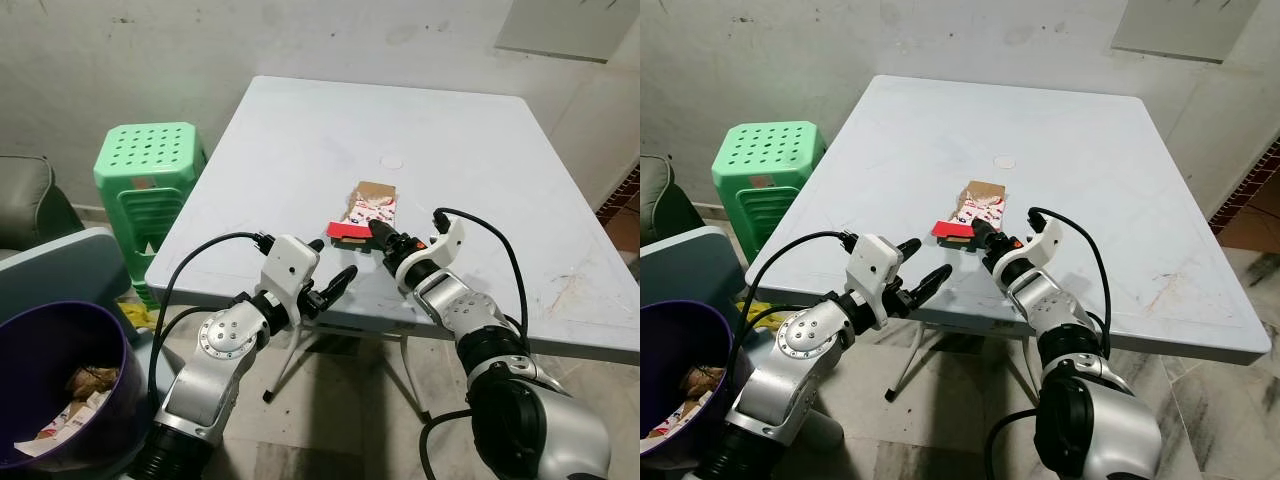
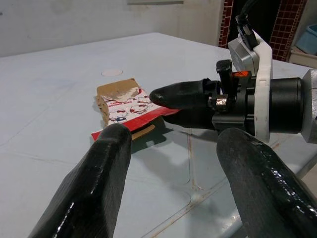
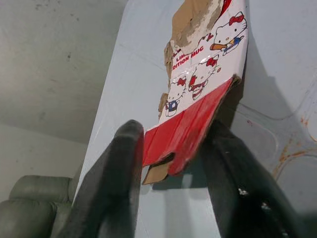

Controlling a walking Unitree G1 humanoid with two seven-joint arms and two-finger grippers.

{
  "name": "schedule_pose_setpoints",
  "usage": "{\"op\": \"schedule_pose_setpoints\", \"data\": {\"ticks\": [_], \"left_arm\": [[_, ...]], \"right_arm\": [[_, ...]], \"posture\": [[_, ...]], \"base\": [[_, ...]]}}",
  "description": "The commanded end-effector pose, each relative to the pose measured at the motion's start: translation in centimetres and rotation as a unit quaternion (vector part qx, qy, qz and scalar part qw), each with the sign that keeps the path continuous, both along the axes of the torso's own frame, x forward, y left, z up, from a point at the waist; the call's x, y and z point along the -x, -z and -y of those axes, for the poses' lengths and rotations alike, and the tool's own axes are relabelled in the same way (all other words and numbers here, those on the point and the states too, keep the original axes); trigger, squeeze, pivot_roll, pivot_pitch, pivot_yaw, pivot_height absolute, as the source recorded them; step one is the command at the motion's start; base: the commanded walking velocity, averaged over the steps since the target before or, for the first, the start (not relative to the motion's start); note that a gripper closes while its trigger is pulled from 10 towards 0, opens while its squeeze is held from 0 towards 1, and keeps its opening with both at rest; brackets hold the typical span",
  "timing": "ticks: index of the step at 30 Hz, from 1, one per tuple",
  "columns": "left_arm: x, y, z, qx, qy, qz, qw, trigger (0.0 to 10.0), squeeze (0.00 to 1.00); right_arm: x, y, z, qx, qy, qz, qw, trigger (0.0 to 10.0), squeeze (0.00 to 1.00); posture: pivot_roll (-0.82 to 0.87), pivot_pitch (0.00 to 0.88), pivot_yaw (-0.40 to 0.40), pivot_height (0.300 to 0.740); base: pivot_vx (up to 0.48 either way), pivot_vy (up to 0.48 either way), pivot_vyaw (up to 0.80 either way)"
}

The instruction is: Picking trash to rubbish bin

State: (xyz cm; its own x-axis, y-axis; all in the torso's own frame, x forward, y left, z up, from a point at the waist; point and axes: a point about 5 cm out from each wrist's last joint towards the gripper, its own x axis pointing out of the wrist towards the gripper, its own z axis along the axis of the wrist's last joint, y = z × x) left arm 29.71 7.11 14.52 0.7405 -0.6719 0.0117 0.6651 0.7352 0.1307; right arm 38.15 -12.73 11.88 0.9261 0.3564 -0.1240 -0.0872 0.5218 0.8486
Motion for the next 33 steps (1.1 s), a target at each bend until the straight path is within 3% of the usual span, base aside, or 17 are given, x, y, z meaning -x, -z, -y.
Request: {"op": "schedule_pose_setpoints", "data": {"ticks": [1,22,28,33], "left_arm": [[0.1,-0.6,0.2,-0.003,0.008,0.014,1.0,10.0,0.0],[0.0,-0.7,-0.4,-0.004,-0.011,0.017,1.0,10.0,0.0],[-0.2,-0.9,-0.7,0.003,-0.032,0.02,0.999,10.0,0.0],[-0.8,-1.2,-1.1,0.028,-0.064,0.013,0.997,10.0,0.0]], "right_arm": [[-0.2,-0.5,-0.1,-0.007,0.002,0.008,1.0,0.0,0.0],[0.0,0.1,-0.1,0.003,0.003,-0.001,1.0,0.0,0.0],[0.1,0.0,0.2,0.028,0.004,0.022,0.999,0.0,0.0],[0.2,-0.8,1.0,0.064,0.016,0.082,0.994,0.0,0.0]], "posture": [[0.05,0.112,-0.063,0.74],[0.07,0.109,-0.071,0.74],[0.08,0.094,-0.069,0.74],[0.07,0.082,-0.067,0.74]], "base": [[0.0,0.0,0.0],[0.0,0.0,0.0],[0.0,0.0,0.0],[0.0,0.0,0.0]]}}
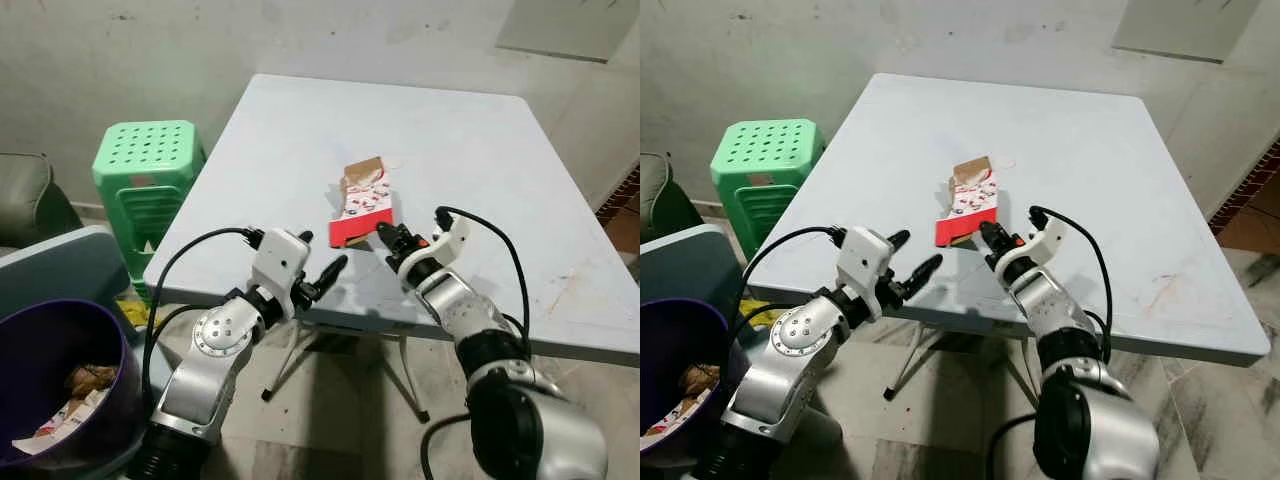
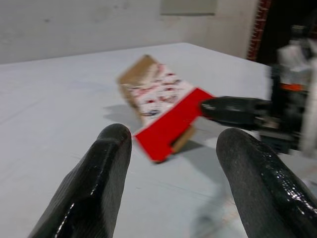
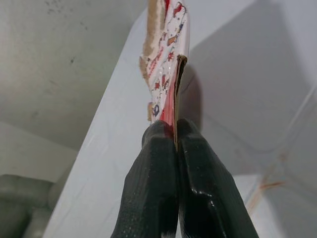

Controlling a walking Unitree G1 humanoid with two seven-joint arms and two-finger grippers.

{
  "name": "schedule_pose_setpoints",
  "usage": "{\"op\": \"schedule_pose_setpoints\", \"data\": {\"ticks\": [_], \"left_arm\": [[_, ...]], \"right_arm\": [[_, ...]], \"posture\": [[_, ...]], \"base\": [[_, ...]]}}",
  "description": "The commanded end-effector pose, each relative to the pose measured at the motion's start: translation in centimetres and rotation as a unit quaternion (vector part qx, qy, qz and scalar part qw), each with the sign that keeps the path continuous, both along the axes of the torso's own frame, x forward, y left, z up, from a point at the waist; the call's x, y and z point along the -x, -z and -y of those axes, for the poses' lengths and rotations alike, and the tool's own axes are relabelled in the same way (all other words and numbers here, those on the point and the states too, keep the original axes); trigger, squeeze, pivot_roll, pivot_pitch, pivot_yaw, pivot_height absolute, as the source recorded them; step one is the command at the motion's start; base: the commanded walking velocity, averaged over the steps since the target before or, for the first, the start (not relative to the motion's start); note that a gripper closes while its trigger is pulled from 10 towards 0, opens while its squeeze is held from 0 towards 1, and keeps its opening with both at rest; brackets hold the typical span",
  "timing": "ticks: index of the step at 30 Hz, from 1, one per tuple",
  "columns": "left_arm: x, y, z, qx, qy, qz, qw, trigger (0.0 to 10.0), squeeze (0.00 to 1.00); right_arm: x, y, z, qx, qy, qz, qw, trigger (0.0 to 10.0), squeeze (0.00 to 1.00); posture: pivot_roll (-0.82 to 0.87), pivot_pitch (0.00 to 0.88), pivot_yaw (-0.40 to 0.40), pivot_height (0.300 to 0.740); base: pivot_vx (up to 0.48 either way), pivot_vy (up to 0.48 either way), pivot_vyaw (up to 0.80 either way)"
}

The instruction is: Picking trash to rubbish bin

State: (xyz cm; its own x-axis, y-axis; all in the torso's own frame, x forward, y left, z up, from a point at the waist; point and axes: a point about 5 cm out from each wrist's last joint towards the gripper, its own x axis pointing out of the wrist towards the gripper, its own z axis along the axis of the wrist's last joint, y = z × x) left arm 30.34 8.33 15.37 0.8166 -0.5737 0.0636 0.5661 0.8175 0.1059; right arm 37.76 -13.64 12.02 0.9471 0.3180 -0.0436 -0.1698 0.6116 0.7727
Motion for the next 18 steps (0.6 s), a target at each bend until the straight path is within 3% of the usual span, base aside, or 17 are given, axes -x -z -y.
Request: {"op": "schedule_pose_setpoints", "data": {"ticks": [1,3,4,5,6,12,14,18], "left_arm": [[-0.5,-0.4,0.0,0.004,-0.014,0.005,1.0,10.0,0.0],[-0.9,-0.7,-0.1,0.006,-0.031,0.01,0.999,10.0,0.0],[-1.1,-0.8,-0.2,0.011,-0.039,0.01,0.999,10.0,0.0],[-1.3,-0.9,-0.4,0.017,-0.049,0.008,0.999,10.0,0.0],[-1.4,-1.1,-0.6,0.023,-0.059,0.009,0.998,10.0,0.0],[-2.1,-1.3,-2.3,0.046,-0.116,0.002,0.992,10.0,0.0],[-2.2,-1.4,-3.2,0.064,-0.137,0.006,0.989,10.0,0.0],[-2.6,-1.0,-4.6,0.058,-0.185,0.005,0.981,10.0,0.0]], "right_arm": [[0.0,-0.9,0.3,0.03,0.004,0.04,0.999,0.0,0.0],[0.2,-1.5,0.8,0.057,0.018,0.078,0.995,0.2,0.0],[0.4,-1.7,1.1,0.07,0.021,0.093,0.993,1.5,0.0],[0.5,-1.9,1.4,0.09,0.028,0.105,0.99,6.3,0.0],[0.7,-2.2,1.7,0.11,0.037,0.121,0.986,10.0,0.0],[2.0,-3.3,3.8,0.172,0.089,0.171,0.966,10.0,0.0],[2.8,-3.6,4.7,0.246,0.114,0.191,0.943,10.0,0.0],[4.0,-3.9,5.4,0.294,0.13,0.211,0.923,10.0,0.0]], "posture": [[0.07,0.073,-0.066,0.74],[0.07,0.069,-0.064,0.74],[0.07,0.062,-0.062,0.74],[0.07,0.06,-0.062,0.74],[0.07,0.058,-0.063,0.74],[0.07,0.034,-0.067,0.74],[0.07,0.019,-0.067,0.74],[0.06,0.005,-0.066,0.74]], "base": [[0.0,0.0,0.0],[0.0,0.0,0.0],[0.0,0.0,0.0],[0.0,0.0,0.0],[0.0,0.0,0.0],[0.0,0.0,0.0],[0.0,0.0,0.0],[0.0,0.0,0.0]]}}
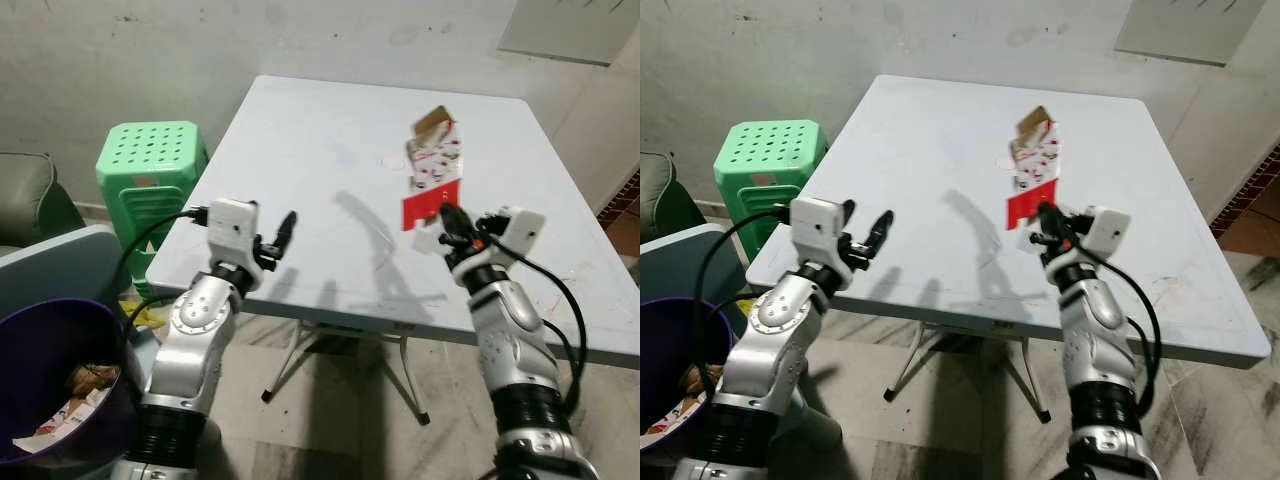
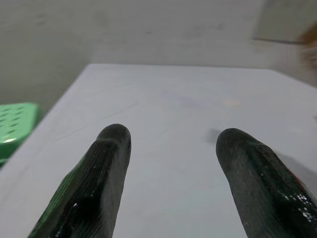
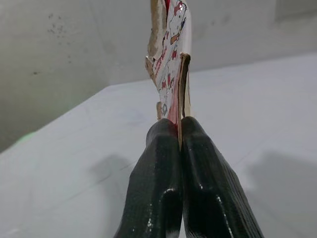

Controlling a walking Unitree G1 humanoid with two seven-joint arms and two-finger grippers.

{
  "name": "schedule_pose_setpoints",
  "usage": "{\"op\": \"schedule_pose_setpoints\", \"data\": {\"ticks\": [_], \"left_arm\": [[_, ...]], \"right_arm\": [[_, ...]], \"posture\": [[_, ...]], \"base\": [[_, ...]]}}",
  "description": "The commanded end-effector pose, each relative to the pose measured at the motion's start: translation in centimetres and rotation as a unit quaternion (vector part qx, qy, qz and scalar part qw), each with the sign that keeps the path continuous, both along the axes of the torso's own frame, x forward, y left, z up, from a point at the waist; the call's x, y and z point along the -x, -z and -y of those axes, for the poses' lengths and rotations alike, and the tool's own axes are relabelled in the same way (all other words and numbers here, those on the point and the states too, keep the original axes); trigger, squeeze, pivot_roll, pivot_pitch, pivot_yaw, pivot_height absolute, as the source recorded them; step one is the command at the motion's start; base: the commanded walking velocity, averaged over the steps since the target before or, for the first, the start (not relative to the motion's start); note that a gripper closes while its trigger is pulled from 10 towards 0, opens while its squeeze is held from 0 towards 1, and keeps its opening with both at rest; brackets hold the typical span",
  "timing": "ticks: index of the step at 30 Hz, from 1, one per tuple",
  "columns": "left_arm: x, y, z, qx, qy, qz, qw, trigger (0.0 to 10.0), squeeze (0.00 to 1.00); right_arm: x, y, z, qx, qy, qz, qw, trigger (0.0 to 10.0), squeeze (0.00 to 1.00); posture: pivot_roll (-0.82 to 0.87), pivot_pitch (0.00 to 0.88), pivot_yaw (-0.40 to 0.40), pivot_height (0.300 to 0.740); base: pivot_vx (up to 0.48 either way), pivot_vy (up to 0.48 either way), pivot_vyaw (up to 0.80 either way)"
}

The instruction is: Picking trash to rubbish bin

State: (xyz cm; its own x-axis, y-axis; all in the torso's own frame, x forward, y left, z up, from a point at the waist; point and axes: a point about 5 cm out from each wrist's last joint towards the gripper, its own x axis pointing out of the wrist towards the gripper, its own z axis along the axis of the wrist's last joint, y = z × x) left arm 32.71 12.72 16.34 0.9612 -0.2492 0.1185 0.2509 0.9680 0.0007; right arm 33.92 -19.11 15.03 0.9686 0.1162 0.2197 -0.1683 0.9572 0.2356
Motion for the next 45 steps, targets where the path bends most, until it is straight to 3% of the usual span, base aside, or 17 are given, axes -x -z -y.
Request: {"op": "schedule_pose_setpoints", "data": {"ticks": [1,3,7,12,17,20,31,45], "left_arm": [[-0.3,-0.1,-0.7,-0.008,-0.031,0.009,0.999,10.0,0.0],[-0.3,-0.2,-1.5,-0.012,-0.061,0.021,0.998,10.0,0.0],[-0.3,-0.1,-1.8,-0.002,-0.068,0.016,0.998,10.0,0.0],[0.4,0.1,-2.3,0.021,-0.076,0.026,0.997,10.0,0.0],[1.2,0.7,-3.0,0.039,-0.076,0.033,0.996,10.0,0.0],[1.2,0.7,-3.3,0.058,-0.084,0.038,0.994,10.0,0.0],[0.4,0.3,-3.4,0.054,-0.083,0.038,0.994,10.0,0.0],[-0.2,0.7,-3.1,0.045,-0.08,0.024,0.995,10.0,0.0]], "right_arm": [[0.6,-0.9,0.1,0.036,0.01,0.026,0.999,10.0,0.0],[1.8,-1.2,0.5,0.096,0.032,0.042,0.994,10.0,0.0],[2.4,-1.2,0.8,0.099,0.041,0.048,0.993,10.0,0.0],[4.4,-1.5,1.1,0.151,0.076,0.078,0.982,10.0,0.0],[5.8,-0.2,1.1,0.137,0.092,0.064,0.984,10.0,0.0],[5.9,0.3,0.9,0.144,0.094,0.059,0.983,10.0,0.0],[5.4,-0.2,0.8,0.164,0.111,0.056,0.979,10.0,0.0],[5.4,0.0,0.6,0.178,0.116,0.051,0.976,10.0,0.0]], "posture": [[0.05,0.0,-0.062,0.74],[0.05,0.0,-0.058,0.74],[0.04,0.0,-0.054,0.74],[0.04,0.0,-0.05,0.74],[0.03,0.0,-0.041,0.74],[0.03,0.0,-0.039,0.74],[0.02,0.0,-0.032,0.74],[0.01,0.0,-0.023,0.74]], "base": [[0.0,0.0,0.0],[0.0,0.0,0.0],[0.0,0.0,0.0],[0.0,0.0,0.0],[0.0,0.0,0.0],[0.0,0.0,0.0],[0.0,0.0,0.0],[0.0,0.0,0.78]]}}
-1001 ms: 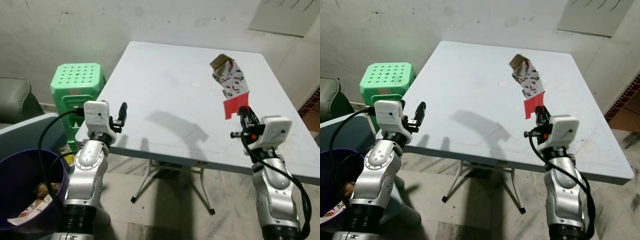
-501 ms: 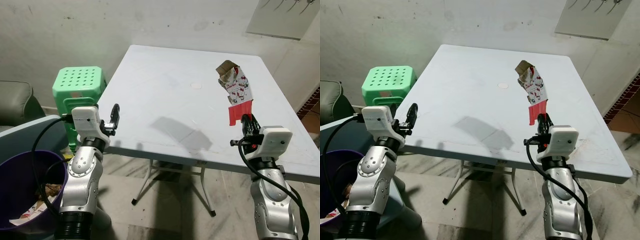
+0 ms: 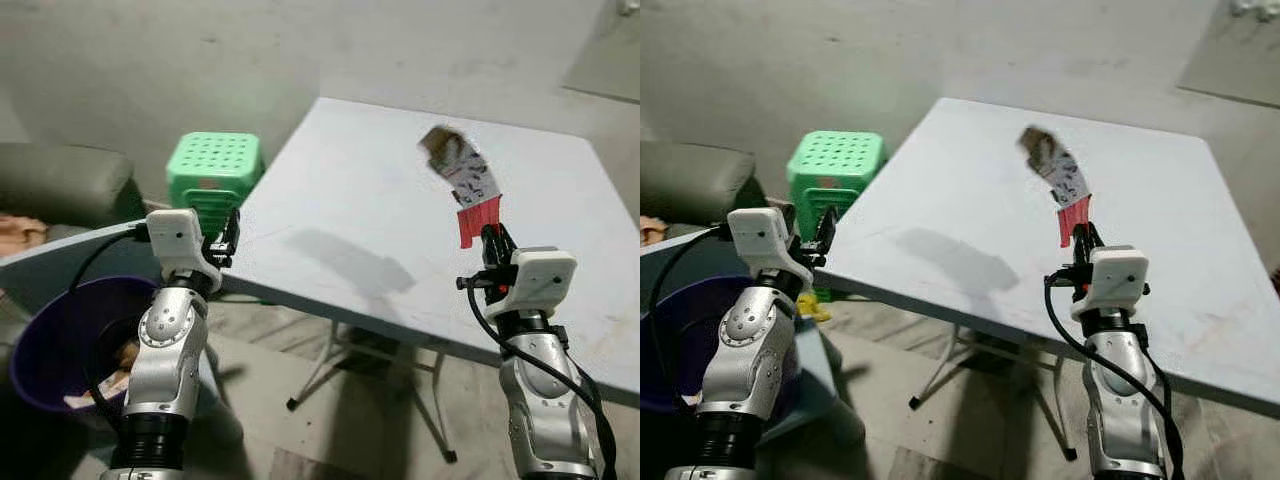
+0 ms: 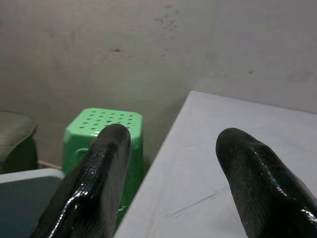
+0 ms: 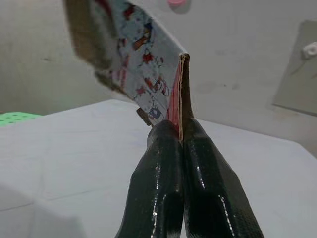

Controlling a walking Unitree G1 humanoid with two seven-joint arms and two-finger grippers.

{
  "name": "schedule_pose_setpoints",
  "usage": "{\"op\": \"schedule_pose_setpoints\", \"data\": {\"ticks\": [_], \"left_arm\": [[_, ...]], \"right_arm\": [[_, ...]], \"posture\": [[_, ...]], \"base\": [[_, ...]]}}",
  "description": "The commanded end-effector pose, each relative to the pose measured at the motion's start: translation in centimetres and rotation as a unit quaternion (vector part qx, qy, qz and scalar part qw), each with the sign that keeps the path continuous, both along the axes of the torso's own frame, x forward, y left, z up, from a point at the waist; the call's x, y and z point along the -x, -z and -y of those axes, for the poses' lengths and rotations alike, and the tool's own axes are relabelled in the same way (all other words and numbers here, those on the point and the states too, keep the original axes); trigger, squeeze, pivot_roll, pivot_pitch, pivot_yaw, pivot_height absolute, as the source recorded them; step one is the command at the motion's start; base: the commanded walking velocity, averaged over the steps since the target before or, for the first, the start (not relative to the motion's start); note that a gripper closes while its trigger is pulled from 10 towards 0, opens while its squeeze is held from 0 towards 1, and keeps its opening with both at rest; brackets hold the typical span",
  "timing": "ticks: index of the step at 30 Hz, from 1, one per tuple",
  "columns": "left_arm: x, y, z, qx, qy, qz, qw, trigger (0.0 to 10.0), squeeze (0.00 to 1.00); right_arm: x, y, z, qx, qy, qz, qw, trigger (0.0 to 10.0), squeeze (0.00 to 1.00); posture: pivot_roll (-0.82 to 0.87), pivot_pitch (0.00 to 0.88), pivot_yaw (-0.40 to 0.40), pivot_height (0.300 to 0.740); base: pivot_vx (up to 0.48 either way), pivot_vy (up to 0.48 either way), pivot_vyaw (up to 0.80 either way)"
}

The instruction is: Picking trash to rubbish bin

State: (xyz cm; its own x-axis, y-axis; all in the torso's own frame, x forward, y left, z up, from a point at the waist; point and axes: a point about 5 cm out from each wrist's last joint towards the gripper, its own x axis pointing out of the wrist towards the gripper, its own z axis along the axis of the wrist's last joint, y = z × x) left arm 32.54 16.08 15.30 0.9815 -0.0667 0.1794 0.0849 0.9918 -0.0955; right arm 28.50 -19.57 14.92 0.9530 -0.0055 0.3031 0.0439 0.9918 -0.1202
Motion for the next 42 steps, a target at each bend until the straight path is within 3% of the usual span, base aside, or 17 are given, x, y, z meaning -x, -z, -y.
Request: {"op": "schedule_pose_setpoints", "data": {"ticks": [1,19,42], "left_arm": [[-0.42,-0.36,0.25,-0.008,0.005,0.001,1.0,10.0,0.0],[-0.87,-0.13,0.41,0.0,0.006,-0.01,1.0,10.0,0.0],[-0.65,0.38,0.37,0.002,0.003,-0.019,1.0,10.0,0.0]], "right_arm": [[-0.05,-0.09,0.1,0.004,0.006,-0.001,1.0,10.0,0.0],[0.06,0.21,-0.25,0.014,-0.007,-0.01,1.0,10.0,0.0],[0.13,0.33,-0.37,0.024,-0.02,-0.017,0.999,10.0,0.0]], "posture": [[0.01,0.0,-0.023,0.74],[0.02,0.0,-0.032,0.74],[0.02,0.0,-0.051,0.74]], "base": [[0.0,0.0,0.8],[0.0,0.0,0.8],[0.0,0.272,0.8]]}}
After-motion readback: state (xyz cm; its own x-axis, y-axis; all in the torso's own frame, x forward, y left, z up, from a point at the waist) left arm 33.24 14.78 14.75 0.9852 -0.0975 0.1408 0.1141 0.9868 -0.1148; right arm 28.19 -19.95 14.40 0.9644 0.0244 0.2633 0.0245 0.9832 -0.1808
